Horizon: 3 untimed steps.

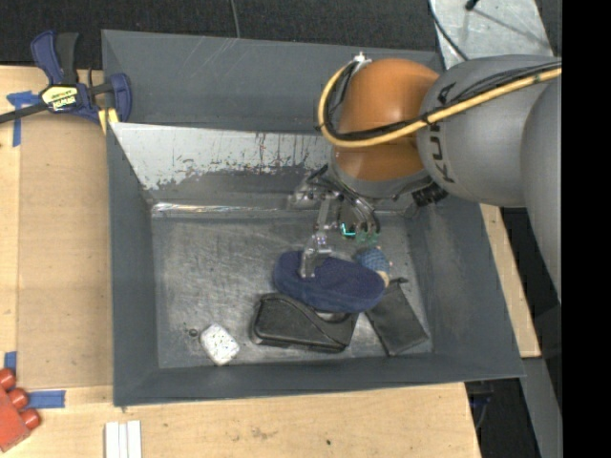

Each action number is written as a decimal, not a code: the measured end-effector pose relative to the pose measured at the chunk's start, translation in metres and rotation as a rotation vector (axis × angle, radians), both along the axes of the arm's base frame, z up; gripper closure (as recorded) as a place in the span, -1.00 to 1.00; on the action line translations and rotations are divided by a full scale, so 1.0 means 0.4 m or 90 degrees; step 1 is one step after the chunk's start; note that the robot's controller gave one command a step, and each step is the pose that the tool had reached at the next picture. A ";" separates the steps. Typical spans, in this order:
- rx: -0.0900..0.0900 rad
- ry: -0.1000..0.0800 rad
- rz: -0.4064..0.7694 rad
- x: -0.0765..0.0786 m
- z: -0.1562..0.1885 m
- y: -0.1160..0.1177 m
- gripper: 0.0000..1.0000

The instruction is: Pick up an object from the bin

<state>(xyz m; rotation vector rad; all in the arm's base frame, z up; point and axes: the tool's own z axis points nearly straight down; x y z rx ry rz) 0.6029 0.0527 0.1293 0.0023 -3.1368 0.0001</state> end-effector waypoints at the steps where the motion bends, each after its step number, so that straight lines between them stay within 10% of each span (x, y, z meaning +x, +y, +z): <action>1: 0.004 -0.016 0.081 -0.055 -0.128 -0.055 -1.00; 2: 0.003 -0.010 0.082 -0.058 -0.124 -0.056 1.00; 3: -0.001 -0.011 0.300 0.011 0.340 -0.110 1.00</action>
Offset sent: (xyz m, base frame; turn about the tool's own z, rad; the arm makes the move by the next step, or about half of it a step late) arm -0.0288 -0.0245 -0.0593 -0.1300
